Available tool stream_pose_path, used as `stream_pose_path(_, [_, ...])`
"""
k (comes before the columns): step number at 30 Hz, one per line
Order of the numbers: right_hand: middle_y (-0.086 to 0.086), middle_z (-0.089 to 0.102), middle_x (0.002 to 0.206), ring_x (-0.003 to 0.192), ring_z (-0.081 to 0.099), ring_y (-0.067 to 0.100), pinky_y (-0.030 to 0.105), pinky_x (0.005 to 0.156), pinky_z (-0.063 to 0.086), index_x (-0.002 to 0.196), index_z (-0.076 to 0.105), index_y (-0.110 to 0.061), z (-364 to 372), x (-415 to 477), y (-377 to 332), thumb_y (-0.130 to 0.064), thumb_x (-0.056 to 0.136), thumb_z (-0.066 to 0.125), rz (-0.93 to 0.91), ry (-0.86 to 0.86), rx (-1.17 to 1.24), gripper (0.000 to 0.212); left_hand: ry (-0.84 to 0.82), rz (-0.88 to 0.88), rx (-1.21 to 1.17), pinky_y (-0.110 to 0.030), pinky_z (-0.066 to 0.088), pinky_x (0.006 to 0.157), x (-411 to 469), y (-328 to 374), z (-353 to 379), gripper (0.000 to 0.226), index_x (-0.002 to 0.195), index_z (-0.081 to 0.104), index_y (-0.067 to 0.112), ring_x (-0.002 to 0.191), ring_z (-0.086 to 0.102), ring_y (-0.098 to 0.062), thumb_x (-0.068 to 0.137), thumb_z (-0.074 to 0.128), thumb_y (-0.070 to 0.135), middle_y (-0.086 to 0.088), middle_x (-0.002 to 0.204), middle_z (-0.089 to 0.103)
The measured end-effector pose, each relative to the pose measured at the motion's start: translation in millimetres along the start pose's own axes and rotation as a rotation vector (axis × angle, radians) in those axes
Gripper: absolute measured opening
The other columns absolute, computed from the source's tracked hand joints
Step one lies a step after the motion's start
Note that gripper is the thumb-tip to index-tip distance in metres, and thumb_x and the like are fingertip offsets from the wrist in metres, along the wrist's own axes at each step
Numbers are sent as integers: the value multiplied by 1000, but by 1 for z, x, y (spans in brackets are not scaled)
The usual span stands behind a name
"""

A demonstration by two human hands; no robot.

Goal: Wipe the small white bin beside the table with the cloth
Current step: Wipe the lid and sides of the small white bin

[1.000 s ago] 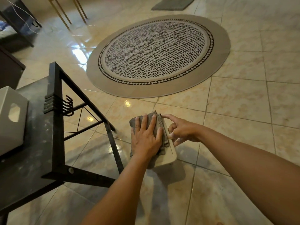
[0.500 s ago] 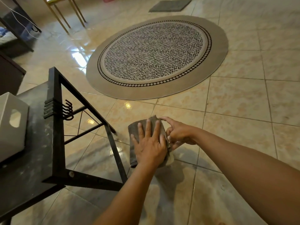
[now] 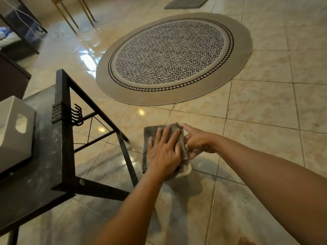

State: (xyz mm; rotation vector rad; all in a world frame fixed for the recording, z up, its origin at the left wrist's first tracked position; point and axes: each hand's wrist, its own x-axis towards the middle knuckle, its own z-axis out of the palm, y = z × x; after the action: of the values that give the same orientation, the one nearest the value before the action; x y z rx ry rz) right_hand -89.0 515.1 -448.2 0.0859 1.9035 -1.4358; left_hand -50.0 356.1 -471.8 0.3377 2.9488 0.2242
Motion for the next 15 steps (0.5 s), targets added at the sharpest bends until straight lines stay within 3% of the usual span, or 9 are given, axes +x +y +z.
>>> stream_pose_path(2, [14, 61, 102, 70, 71, 24, 39, 62, 62, 154, 8, -46, 4, 1, -2, 21, 82, 45, 2, 5, -11, 105, 7, -41, -8, -48, -9, 121, 10, -5, -3, 57, 155, -2, 42, 150, -20, -18, 102, 17, 52, 6, 165, -15])
stream_pose_path(6, [20, 51, 135, 89, 72, 33, 46, 68, 63, 152, 19, -45, 0, -3, 0, 15, 80, 55, -4, 5, 8, 101, -9, 78, -15, -50, -14, 120, -13, 9, 6, 56, 155, -5, 43, 148, -25, -17, 102, 12, 53, 9, 163, -17])
stream_pose_path(8, [20, 49, 138, 93, 72, 34, 48, 71, 63, 152, 21, -45, -1, -2, 1, 15, 79, 56, -5, 1, 15, 100, -10, 105, 17, -52, -11, 120, -16, 3, 8, 56, 154, -8, 43, 148, -26, -17, 102, 11, 54, 10, 162, -20])
stream_pose_path(10, [19, 58, 123, 81, 74, 26, 49, 73, 63, 154, 15, -44, 1, -1, -2, 18, 83, 51, -1, -1, 2, 101, 15, 46, 14, -53, -10, 121, -2, -7, 6, 57, 154, -11, 42, 148, -26, -16, 102, 11, 53, 10, 163, -21])
stream_pose_path(12, [12, 63, 91, 60, 70, 14, 44, 67, 63, 155, 12, -43, 3, -1, -3, 19, 86, 47, -2, 2, -3, 99, 11, -47, -22, -53, -10, 120, 9, -14, 0, 60, 155, -11, 41, 148, -25, -15, 102, 14, 54, 9, 163, -20])
stream_pose_path(15, [7, 59, 83, 55, 67, 11, 44, 67, 63, 154, 16, -42, 4, -6, -6, 18, 89, 48, -2, 16, -1, 95, 11, -113, -80, -48, -16, 118, 4, -16, 2, 62, 155, -12, 39, 147, -28, -15, 102, 16, 54, 7, 163, -23])
